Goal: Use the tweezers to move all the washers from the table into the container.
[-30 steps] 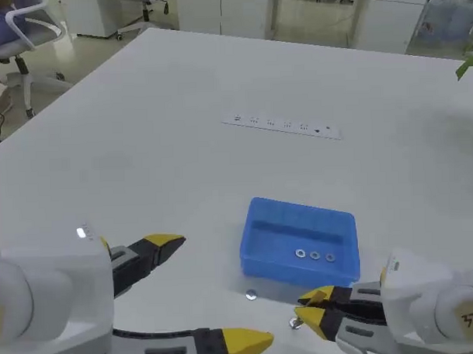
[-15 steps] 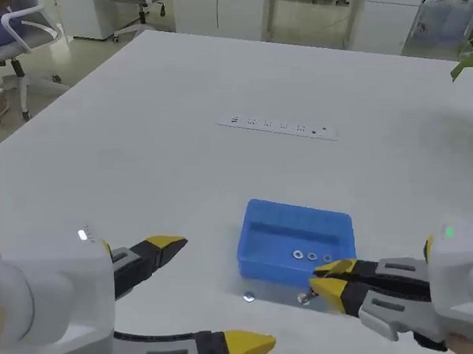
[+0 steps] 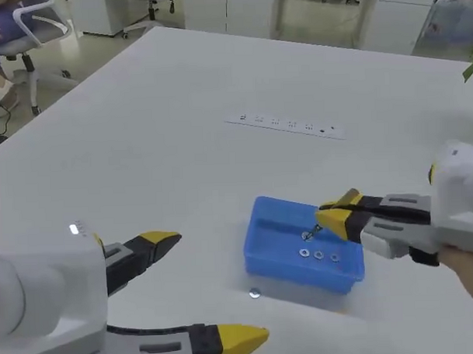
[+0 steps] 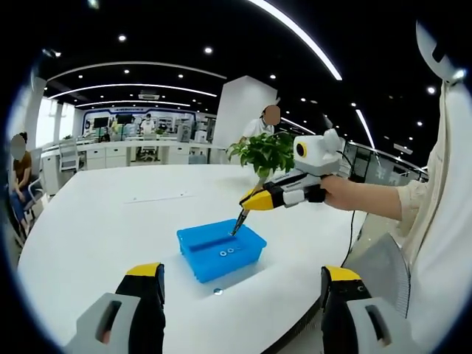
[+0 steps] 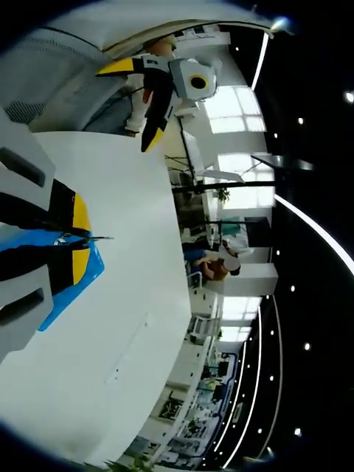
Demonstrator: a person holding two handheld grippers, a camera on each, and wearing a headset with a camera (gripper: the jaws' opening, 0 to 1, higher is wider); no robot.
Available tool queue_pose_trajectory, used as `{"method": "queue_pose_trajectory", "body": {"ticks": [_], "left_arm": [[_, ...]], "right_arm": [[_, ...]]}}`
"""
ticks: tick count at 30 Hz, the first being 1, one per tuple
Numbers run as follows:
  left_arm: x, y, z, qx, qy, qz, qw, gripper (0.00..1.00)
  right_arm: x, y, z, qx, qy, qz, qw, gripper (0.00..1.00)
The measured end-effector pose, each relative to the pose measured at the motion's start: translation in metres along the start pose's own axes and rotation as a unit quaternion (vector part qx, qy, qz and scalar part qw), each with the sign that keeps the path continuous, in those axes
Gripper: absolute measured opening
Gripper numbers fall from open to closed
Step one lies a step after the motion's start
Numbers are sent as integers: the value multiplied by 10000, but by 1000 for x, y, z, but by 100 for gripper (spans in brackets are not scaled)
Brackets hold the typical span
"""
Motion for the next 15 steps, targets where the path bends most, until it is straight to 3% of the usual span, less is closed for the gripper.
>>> {"method": "queue_pose_trajectory", "body": {"ticks": [4, 6, 8, 15], "left_arm": [[0, 0, 0, 6, 10, -10, 10000, 89], [0, 1, 0, 23, 29, -22, 10000, 89], [0, 1, 1, 9, 42, -29, 10000, 88], [-5, 4, 2, 20, 105, -112, 9999, 88]], "right_arm": [[14, -14, 6, 43, -496, 40, 9987, 1], [20, -22, 11, 94, -1007, 15, 9949, 1], [28, -29, 20, 19, -1228, 92, 9924, 1], [34, -46, 43, -315, -1427, 169, 9891, 2]]}}
Point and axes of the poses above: the centre of the closed fingertips' face, and the gripper's own axes: y roughly backward along the fingers, x roughly to its right, z roughly out of its underside, the point moved 2 cm from there along y, roughly backward along the fingers, and after that the axes turned 6 degrees about y, right-handed, at the moved point
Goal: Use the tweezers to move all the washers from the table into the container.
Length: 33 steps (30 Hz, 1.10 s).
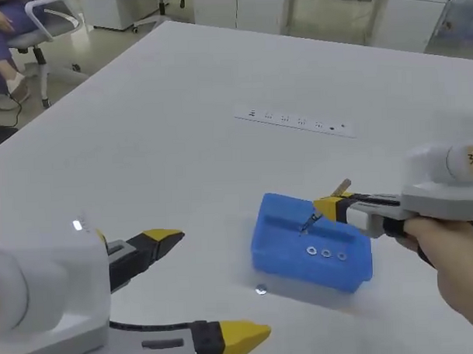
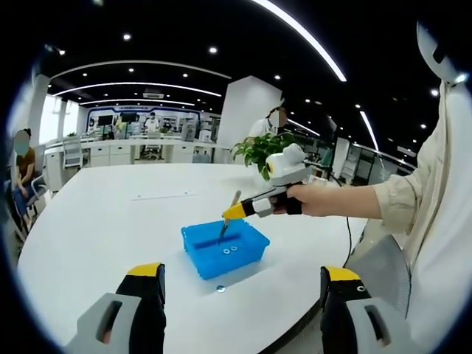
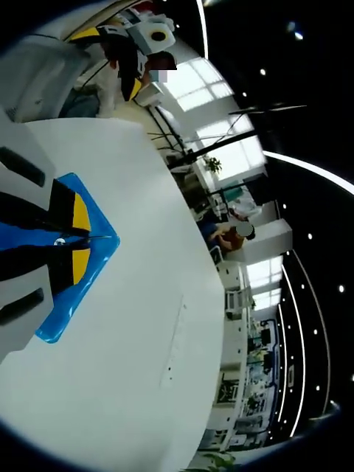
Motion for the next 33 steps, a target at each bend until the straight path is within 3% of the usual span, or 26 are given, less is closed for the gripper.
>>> {"method": "queue_pose_trajectory", "body": {"ticks": [8, 22, 27, 33], "left_arm": [[0, -1, 0, -32, -17, 10, 10000, 88], [-2, -2, 2, -47, -13, 13, 10000, 88], [-1, -3, 1, -53, -29, 21, 10000, 88], [1, -4, 2, -74, -22, 36, 10000, 88]], "right_arm": [[-4, -15, 19, -360, 32, -65, 9993, 2], [-10, -12, 22, -477, 344, -91, 9982, 2], [-12, -7, 18, -382, 504, -3, 9980, 3], [-20, 11, 3, -15, 490, -4, 9988, 2]]}}
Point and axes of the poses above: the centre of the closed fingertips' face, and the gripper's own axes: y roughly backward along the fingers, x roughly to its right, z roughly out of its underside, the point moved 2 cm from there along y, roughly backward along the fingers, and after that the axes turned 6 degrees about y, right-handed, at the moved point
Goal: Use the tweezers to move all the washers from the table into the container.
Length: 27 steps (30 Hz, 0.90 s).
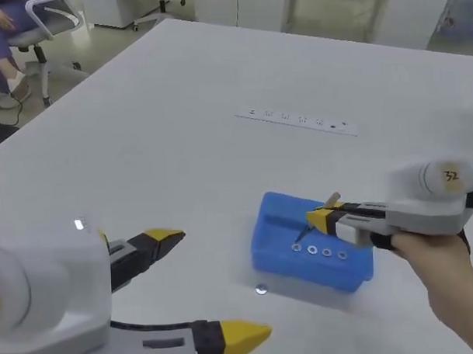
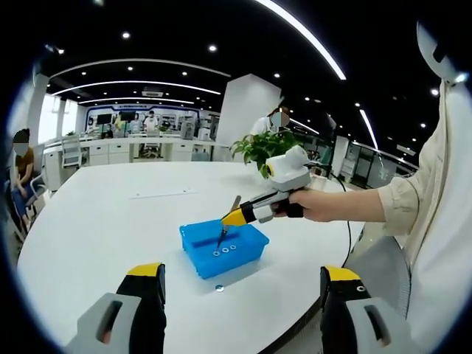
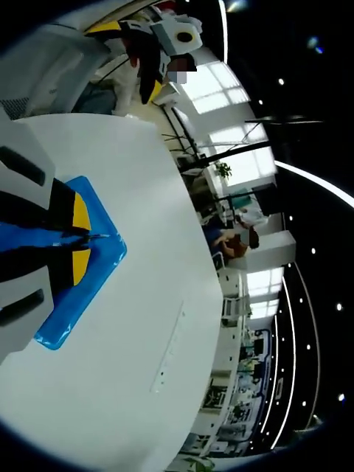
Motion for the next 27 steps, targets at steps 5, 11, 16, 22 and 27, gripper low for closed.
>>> {"method": "queue_pose_trajectory", "body": {"ticks": [5, 11, 16, 22, 27], "left_arm": [[3, -4, -2, -18, -28, 60, 10000, 88], [6, -6, -3, -28, -70, 130, 9999, 88], [7, -5, -2, -45, -92, 151, 9998, 88], [4, 0, -1, -15, -74, 98, 9999, 88], [-1, 6, 1, 10, -29, 8, 10000, 88]], "right_arm": [[-12, 14, -13, 212, 133, -4, 9997, 2], [-41, 19, -25, 418, 191, -525, 9976, 2], [-58, 10, -17, 228, 266, -811, 9961, 2], [-71, -6, 5, -125, 224, -1099, 9936, 2], [-74, -20, 21, -412, 322, -1181, 9916, 2]]}}
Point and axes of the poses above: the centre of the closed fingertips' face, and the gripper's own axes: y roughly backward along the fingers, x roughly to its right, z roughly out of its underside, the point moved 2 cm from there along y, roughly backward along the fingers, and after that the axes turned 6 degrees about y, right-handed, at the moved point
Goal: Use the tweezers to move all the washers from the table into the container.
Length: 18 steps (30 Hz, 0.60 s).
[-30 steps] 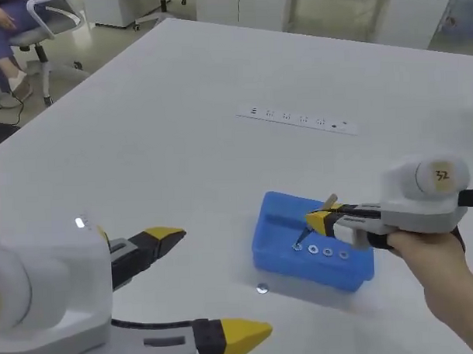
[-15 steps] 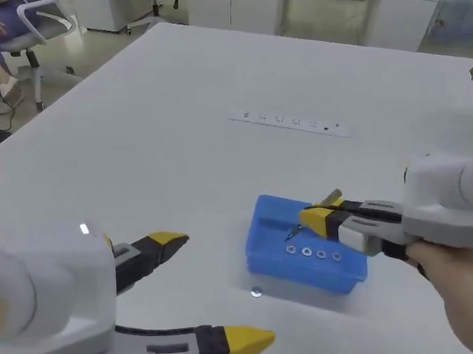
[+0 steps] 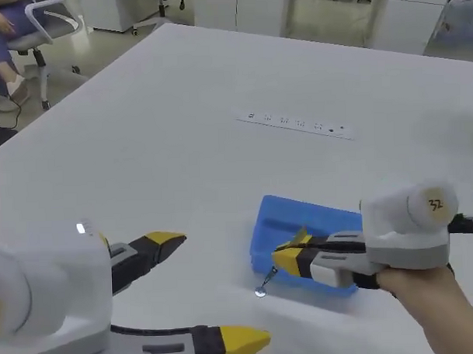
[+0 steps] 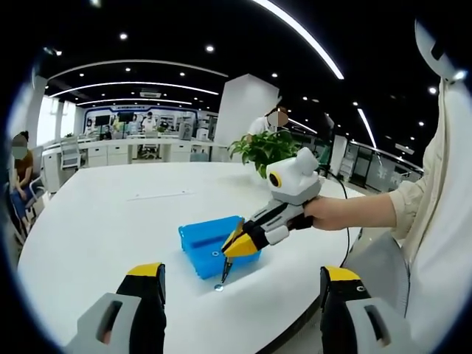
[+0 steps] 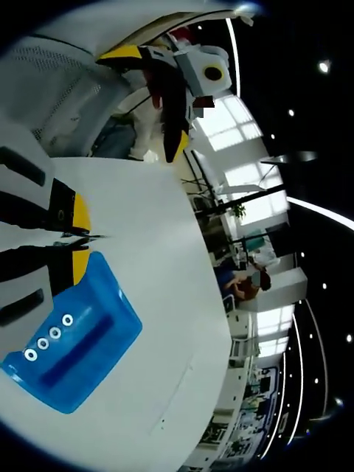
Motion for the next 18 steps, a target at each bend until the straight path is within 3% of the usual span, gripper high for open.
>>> {"method": "queue_pose_trajectory", "body": {"ticks": [6, 13, 17, 18], "left_arm": [[-5, 4, 2, 33, 58, -102, 9999, 88], [-6, 3, 2, 35, 68, -97, 9999, 88], [-5, 1, 1, 28, 50, -69, 10000, 88], [-5, 1, 1, 23, 50, -70, 10000, 88]], "right_arm": [[-1, -11, 10, -285, 182, -48, 9994, 2], [0, -13, 7, -334, 341, -50, 9988, 3], [-3, -16, 13, -586, 546, -74, 9968, 3], [-5, -16, 10, -511, 580, -79, 9970, 3]]}}
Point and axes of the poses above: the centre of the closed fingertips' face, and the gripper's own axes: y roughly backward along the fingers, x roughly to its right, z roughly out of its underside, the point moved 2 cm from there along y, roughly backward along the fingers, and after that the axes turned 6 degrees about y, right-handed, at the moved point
